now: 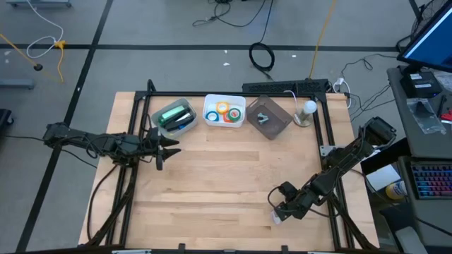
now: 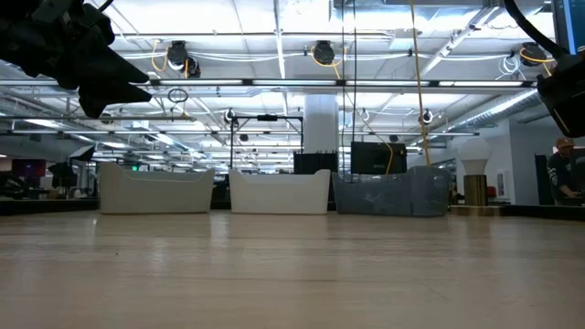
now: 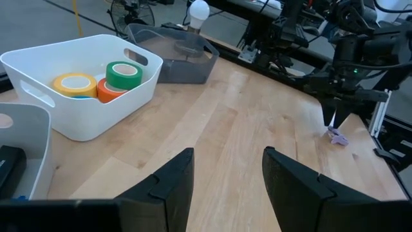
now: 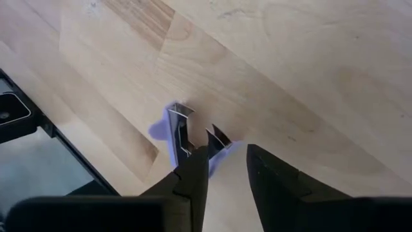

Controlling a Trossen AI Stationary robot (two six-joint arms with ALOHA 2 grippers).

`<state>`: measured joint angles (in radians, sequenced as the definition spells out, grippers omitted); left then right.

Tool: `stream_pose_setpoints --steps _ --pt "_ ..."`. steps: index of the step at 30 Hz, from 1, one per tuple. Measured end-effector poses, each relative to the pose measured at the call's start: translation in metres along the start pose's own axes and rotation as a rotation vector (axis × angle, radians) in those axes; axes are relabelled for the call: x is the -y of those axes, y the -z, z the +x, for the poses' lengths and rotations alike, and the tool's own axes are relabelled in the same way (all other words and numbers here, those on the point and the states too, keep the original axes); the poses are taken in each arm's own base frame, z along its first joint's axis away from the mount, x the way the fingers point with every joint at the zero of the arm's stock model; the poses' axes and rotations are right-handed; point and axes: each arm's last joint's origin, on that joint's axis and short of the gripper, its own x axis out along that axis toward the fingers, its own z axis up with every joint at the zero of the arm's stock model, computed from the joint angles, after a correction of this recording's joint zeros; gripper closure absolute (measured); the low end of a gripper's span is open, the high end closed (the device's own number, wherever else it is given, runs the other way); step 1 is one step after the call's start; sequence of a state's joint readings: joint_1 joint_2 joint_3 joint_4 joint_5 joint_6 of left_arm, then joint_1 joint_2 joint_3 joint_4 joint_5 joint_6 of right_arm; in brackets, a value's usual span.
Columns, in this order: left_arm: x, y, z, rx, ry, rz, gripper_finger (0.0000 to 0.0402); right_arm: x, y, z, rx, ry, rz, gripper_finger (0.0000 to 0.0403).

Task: Pick and place Stapler, Stapler remover, tape
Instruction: Put the purple staple remover into the black bin

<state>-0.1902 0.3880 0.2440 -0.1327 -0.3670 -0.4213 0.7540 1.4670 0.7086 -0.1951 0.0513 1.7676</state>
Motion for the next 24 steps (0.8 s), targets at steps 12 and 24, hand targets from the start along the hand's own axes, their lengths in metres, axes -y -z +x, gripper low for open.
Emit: stream_pose_setpoints --steps 12,24 --pt "0.0001 -0.0002 0.0000 0.002 0.001 0.000 0.0220 0.0006 0.0000 0.0011 -0.002 0.007 -0.020 0.0348" --pt "0.0001 -0.0002 0.0000 0.002 0.000 0.000 0.0220 0.0005 0.0000 0.0007 -0.002 0.009 -0.063 0.0399"
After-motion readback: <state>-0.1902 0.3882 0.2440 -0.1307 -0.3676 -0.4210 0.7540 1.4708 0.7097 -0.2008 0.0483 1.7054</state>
